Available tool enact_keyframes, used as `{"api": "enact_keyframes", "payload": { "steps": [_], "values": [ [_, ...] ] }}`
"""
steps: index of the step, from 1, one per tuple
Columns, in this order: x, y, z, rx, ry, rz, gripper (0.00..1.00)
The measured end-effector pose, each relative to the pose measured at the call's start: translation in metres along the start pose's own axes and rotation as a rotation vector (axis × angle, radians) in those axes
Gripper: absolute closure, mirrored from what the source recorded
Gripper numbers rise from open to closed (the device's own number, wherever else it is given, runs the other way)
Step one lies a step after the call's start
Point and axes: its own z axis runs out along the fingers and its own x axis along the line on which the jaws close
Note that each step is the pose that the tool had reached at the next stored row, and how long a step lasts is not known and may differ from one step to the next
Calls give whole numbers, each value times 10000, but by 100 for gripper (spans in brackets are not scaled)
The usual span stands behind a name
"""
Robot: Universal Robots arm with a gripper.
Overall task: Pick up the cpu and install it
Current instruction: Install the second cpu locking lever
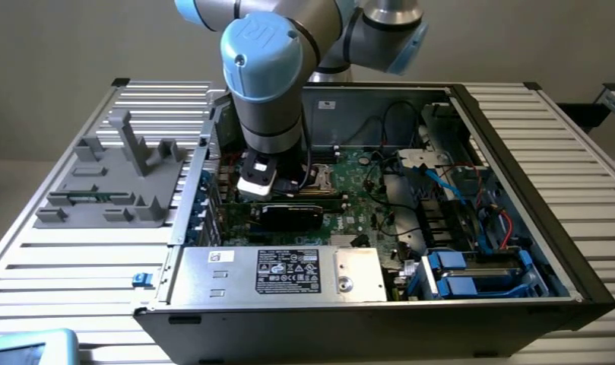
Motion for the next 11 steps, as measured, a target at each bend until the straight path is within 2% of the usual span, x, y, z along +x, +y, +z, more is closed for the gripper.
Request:
{"api": "enact_keyframes", "payload": {
  "steps": [11],
  "values": [
    [-1,1,16,-6,-13,6,89]
  ]
}}
